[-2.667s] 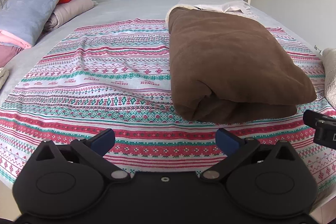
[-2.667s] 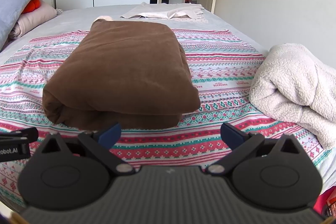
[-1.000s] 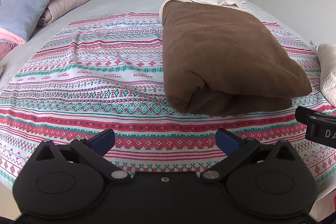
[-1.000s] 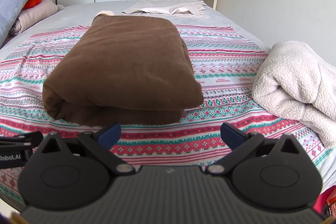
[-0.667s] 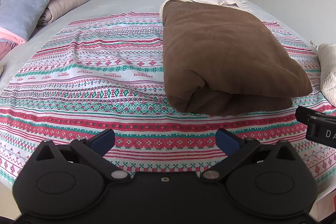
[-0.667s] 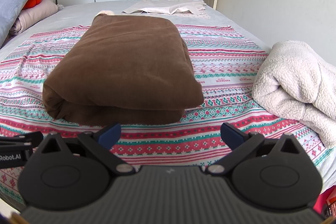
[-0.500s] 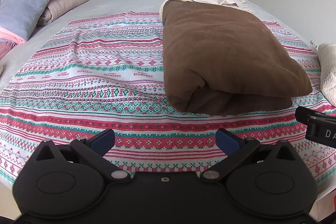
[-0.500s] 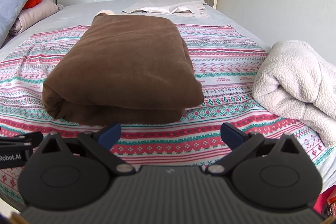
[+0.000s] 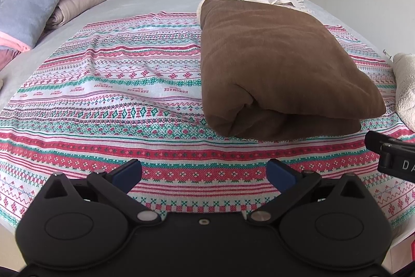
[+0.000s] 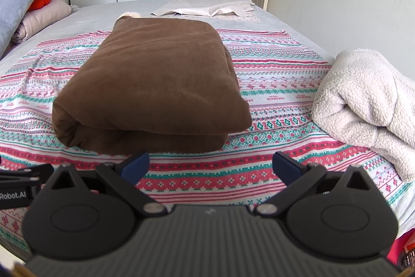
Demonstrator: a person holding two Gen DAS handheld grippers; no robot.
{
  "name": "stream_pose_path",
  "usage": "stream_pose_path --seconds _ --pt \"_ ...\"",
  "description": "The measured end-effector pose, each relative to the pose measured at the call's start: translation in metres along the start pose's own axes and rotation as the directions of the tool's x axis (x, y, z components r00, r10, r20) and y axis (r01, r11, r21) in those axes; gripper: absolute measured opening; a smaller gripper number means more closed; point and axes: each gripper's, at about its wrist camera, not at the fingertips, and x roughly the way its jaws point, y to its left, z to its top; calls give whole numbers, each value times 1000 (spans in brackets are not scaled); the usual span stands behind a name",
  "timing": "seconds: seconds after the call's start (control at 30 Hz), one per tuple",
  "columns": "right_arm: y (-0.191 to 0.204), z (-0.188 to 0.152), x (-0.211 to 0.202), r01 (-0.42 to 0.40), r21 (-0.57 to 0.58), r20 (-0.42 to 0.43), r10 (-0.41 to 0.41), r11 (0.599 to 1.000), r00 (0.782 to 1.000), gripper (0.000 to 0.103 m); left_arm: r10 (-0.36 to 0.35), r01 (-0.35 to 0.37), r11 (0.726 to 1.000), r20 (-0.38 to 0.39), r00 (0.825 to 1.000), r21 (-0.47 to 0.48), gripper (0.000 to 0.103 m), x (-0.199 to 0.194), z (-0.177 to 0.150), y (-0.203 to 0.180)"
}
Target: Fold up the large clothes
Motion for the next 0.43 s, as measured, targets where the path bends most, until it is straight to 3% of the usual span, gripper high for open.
stream_pose_path --seconds 0.43 --pt "-3 -2 8 12 10 -8 -12 1000 1000 103 -3 3 1000 -14 1000 -13 103 11 2 1"
